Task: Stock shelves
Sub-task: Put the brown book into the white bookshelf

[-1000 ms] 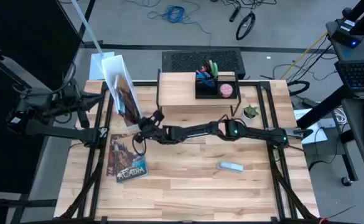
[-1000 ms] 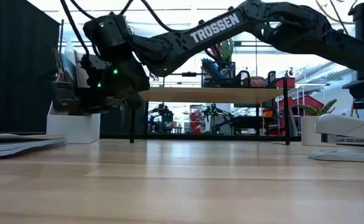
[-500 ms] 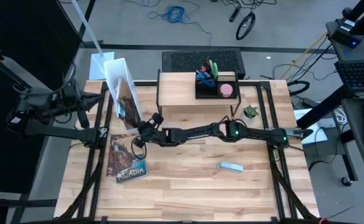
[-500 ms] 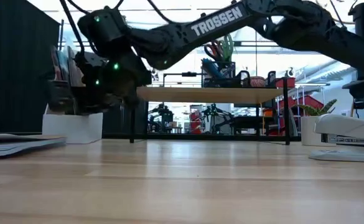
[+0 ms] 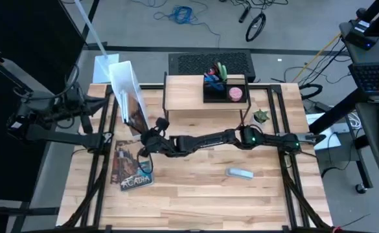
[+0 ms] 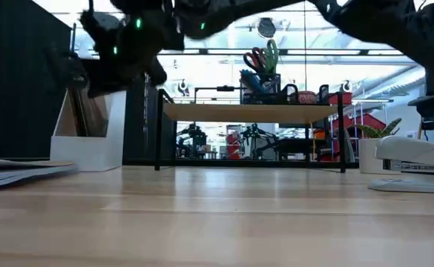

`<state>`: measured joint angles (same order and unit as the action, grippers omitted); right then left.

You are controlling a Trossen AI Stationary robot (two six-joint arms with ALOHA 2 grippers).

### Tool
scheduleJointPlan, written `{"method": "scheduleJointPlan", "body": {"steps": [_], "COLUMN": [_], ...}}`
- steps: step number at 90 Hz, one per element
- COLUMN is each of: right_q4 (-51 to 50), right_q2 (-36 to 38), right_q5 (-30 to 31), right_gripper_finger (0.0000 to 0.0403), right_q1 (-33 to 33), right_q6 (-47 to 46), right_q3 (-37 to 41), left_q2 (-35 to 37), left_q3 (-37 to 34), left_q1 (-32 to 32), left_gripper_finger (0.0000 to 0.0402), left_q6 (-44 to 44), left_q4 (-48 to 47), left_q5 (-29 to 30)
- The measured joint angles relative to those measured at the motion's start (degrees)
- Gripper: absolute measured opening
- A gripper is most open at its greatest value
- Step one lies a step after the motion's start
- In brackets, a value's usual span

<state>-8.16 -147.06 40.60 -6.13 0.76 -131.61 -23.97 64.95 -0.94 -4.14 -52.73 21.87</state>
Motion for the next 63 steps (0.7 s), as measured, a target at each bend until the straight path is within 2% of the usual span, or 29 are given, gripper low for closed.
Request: {"method": "scheduleJointPlan", "body": {"steps": [15, 25, 34, 48, 63], "right_q4": [-8.51, -15.36, -20.68, -27.30, -30.28], "right_q2": [4.78, 5.72, 5.25, 2.79, 2.20], "right_q5": [-0.90, -8.08, -13.97, -15.31, -15.12], "right_gripper_finger": [0.0000, 0.0000, 0.0000, 0.0009, 0.0055], "right_q1": [-1.48, -1.77, -2.27, -3.73, -5.68], "right_q6": [-0.14, -5.20, -13.34, -22.72, -25.05], "right_q3": [-0.11, -0.11, -0.09, 0.00, -0.04], "left_q2": [-2.44, -5.96, -9.95, -14.47, -17.97], "left_q3": [0.00, 0.00, -0.37, -4.02, -9.29], "left_q1": [-0.01, -0.01, -0.01, -0.01, -0.50], "left_gripper_finger": [0.0000, 0.0000, 0.0000, 0.0000, 0.0000], "left_q6": [0.06, -0.17, -3.83, -8.51, -13.45], "left_q4": [0.69, -1.88, -5.95, -12.23, -16.28], "left_q5": [-3.00, -5.45, -7.45, -11.10, -13.04]}}
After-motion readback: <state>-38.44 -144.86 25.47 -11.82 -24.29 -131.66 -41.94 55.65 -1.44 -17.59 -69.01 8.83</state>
